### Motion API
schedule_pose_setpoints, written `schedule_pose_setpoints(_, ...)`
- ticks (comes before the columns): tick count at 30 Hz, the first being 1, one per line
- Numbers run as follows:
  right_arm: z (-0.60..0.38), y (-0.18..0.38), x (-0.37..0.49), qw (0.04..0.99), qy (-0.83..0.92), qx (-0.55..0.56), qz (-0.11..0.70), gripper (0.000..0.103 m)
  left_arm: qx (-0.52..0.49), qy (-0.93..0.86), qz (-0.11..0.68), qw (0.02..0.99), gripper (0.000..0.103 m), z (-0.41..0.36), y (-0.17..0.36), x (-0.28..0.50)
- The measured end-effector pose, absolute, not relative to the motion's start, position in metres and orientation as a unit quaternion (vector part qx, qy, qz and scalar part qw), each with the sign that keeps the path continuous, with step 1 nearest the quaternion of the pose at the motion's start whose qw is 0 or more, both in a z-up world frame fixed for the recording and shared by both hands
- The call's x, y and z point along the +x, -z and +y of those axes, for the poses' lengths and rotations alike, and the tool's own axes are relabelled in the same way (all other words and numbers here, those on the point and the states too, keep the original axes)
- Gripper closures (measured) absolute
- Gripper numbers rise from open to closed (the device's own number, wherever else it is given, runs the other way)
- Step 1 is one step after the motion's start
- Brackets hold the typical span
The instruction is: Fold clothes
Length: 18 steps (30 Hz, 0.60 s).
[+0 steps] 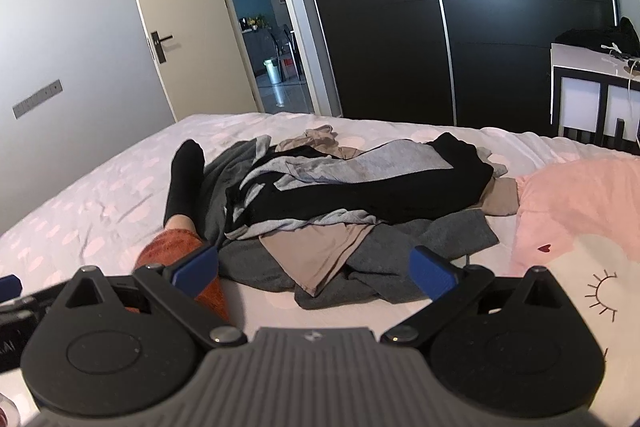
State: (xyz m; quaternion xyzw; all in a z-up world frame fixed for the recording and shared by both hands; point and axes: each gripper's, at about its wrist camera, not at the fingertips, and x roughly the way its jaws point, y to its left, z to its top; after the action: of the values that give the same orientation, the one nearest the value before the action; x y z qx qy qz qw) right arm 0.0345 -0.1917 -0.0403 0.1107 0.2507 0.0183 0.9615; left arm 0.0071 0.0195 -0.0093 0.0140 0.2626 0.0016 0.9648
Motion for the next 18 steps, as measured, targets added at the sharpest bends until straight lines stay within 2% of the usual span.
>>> schedule_pose_setpoints(11, -0.198, 0.042, 0.063, 0.96, -0.048, 0.071, 0.265, 0.0, 0.005, -0.025, 0.27, 0.962, 0.0, 0.042, 0.007, 0.022)
schedule_pose_setpoints(18, -0.198, 0.055, 0.121, 0.952, -0.102, 0.045, 0.285, 0.001, -0.005, -0.048, 0.285, 0.957, 0.0, 0.071, 0.014, 0.043)
